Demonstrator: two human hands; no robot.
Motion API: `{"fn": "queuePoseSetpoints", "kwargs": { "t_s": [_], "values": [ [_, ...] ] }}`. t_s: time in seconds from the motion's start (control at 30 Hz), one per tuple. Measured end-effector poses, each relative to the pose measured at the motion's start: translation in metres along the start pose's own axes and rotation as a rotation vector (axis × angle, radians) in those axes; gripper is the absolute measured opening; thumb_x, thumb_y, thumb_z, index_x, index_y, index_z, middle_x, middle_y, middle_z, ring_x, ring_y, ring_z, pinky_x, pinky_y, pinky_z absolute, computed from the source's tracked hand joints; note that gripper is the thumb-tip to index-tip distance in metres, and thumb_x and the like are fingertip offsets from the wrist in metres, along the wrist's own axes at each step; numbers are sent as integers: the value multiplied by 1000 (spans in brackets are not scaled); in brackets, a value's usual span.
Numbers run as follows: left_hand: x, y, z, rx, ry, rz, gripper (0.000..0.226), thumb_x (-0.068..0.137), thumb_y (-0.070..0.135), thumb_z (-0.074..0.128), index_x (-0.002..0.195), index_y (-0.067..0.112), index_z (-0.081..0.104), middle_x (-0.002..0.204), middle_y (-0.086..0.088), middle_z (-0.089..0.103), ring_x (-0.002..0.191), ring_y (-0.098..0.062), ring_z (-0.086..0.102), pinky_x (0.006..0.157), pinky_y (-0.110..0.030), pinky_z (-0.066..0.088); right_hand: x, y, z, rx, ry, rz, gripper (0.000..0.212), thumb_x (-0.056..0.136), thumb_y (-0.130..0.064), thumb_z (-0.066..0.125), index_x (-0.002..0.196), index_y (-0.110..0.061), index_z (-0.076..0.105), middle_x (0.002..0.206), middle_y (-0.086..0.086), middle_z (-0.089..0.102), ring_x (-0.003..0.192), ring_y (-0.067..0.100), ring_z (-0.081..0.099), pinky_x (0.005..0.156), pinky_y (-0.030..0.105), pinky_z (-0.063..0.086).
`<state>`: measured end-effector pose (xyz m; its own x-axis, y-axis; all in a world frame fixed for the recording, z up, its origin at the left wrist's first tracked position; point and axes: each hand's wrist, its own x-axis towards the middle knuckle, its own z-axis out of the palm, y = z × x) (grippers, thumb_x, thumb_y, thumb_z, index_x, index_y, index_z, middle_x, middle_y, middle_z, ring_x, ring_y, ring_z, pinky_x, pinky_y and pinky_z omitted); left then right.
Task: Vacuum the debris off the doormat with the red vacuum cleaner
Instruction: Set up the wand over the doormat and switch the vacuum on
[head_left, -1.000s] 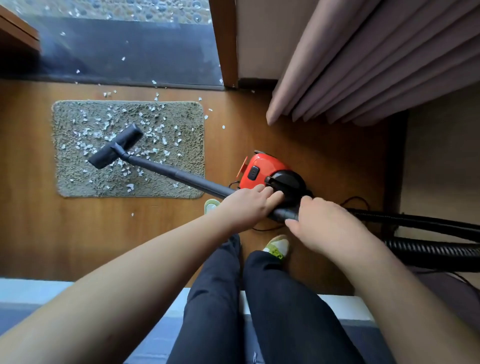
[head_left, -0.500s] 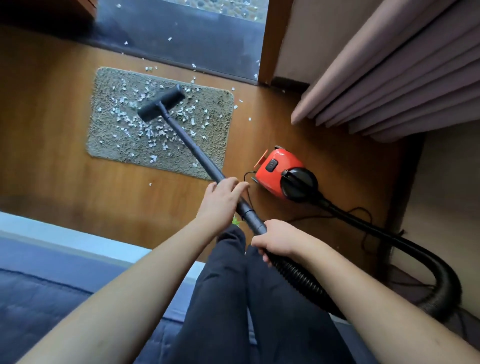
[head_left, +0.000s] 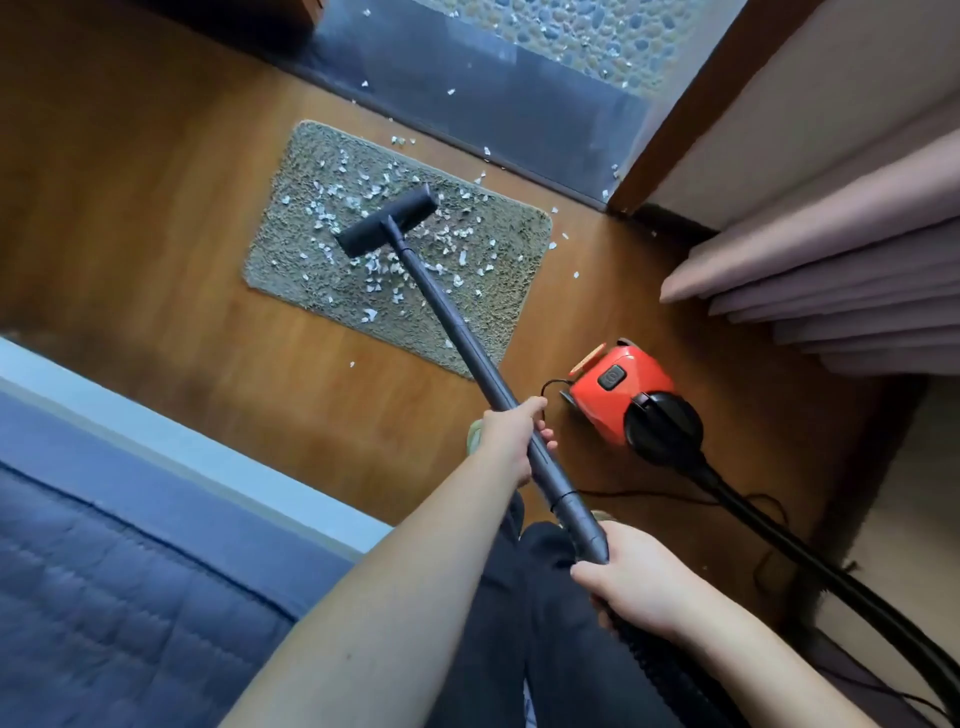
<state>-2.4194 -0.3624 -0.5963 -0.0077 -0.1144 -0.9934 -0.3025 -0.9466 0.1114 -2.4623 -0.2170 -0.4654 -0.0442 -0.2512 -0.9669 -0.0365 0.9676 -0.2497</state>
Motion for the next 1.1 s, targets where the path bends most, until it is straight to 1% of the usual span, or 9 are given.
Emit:
{"fn": "queuePoseSetpoints", "kwargs": {
  "t_s": [0.07,0.13,0.23,0.33,0.5,0.63,0.73,0.9,1.1],
  "values": [
    [3,1,-3,-14,-24,-67,14,84,8,68,86,7,54,58,-4,46,43,-14,48,43,-23,46,4,-5,2,-91,30,28,20,79,-19,52,98,-12,52,68,11,70,50,20,64,52,28,53],
    [1,4,-8,-18,-53,-139,23,85,4,60,67,11,48,50,-1,43,38,-13,45,43,-21,43,7,-14,9,-244,76,48,27,83,-28,53,108,-16,53,92,7,71,70,18,68,66,28,55],
    [0,8,-14,0,-55,-204,25,81,3,51,61,13,43,44,2,42,32,-13,43,43,-19,42,7,-29,22,-411,126,90,44,93,-36,51,128,-12,44,118,4,63,89,17,64,79,26,49],
    [-6,13,-16,-1,-42,-199,22,80,2,50,62,13,44,46,2,42,34,-13,43,44,-21,42,5,-33,22,-359,90,107,42,90,-41,55,121,-14,48,116,6,65,99,23,68,77,26,50],
    [-6,6,-16,20,-12,-175,16,82,-2,47,73,11,48,57,-1,41,47,-14,43,45,-22,45,20,-35,2,-351,1,46,26,88,-50,58,87,-24,55,90,-5,65,78,11,63,65,22,48],
    [-1,-6,-6,31,45,-123,10,84,-3,48,80,6,51,60,-5,43,49,-16,45,45,-25,46,59,-29,-25,-361,91,-41,33,94,-50,51,105,-22,65,94,-5,69,88,12,64,79,26,50],
    [6,-16,3,24,57,-107,15,87,-4,48,78,8,47,63,-6,42,51,-16,45,49,-29,47,110,-11,-59,-445,244,-120,33,99,-38,46,118,-20,66,114,2,70,106,20,64,91,29,48],
    [14,-27,19,5,82,-87,19,88,-4,48,79,11,43,64,-6,42,52,-16,44,50,-28,46,226,36,-110,-664,352,-44,44,101,-27,37,142,-14,46,141,13,53,126,33,52,106,39,40],
    [32,-43,29,-73,108,-91,10,92,19,59,94,13,51,74,-7,49,57,-17,51,51,-26,52,317,88,-120,-986,299,-31,54,102,-23,29,154,-12,22,162,8,20,149,24,18,122,42,14]
  ]
}}
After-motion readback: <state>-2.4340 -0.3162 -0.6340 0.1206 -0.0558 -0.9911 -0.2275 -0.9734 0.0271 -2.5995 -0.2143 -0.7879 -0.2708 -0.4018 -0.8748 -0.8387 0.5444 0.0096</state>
